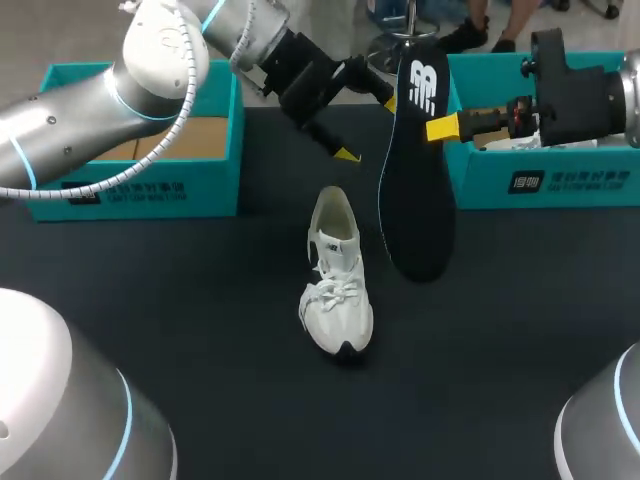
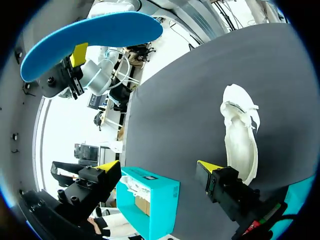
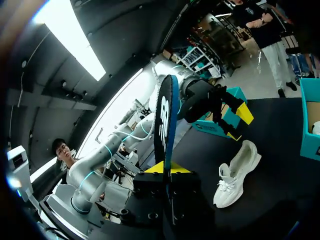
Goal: Take the shoe out of the shoebox, open the shoe tongue, remove and reinsert the insole, then place the shoe into the shoebox
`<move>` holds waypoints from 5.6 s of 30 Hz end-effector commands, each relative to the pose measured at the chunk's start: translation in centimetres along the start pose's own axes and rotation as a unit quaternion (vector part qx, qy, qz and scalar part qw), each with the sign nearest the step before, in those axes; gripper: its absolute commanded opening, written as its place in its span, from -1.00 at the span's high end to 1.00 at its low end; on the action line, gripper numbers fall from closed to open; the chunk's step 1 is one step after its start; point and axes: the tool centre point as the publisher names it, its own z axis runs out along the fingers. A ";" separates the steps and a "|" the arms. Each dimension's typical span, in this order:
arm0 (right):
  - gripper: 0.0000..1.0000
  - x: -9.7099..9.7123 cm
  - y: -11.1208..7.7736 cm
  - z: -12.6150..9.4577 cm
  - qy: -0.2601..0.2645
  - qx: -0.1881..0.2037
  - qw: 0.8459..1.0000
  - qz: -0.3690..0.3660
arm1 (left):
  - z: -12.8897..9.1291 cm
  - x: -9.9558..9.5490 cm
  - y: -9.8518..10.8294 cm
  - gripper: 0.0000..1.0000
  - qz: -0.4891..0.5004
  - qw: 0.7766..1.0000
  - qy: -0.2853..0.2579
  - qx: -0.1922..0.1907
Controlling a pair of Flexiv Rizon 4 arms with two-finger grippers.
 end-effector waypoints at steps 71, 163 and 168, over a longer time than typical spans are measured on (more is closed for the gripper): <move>1.00 -14.2 9.2 2.6 -0.010 0.056 0.949 0.311 | -0.5 -8.4 -4.0 -0.81 0.094 0.947 -0.301 -0.067; -1.00 -11.3 4.2 -5.9 -0.011 -0.025 0.961 0.275 | 0.1 -6.5 -4.2 1.00 0.077 0.947 -0.302 -0.084; -1.00 -11.7 3.9 -7.4 -0.016 -0.027 0.960 0.279 | 0.1 -6.5 -4.2 1.00 0.076 0.947 -0.302 -0.084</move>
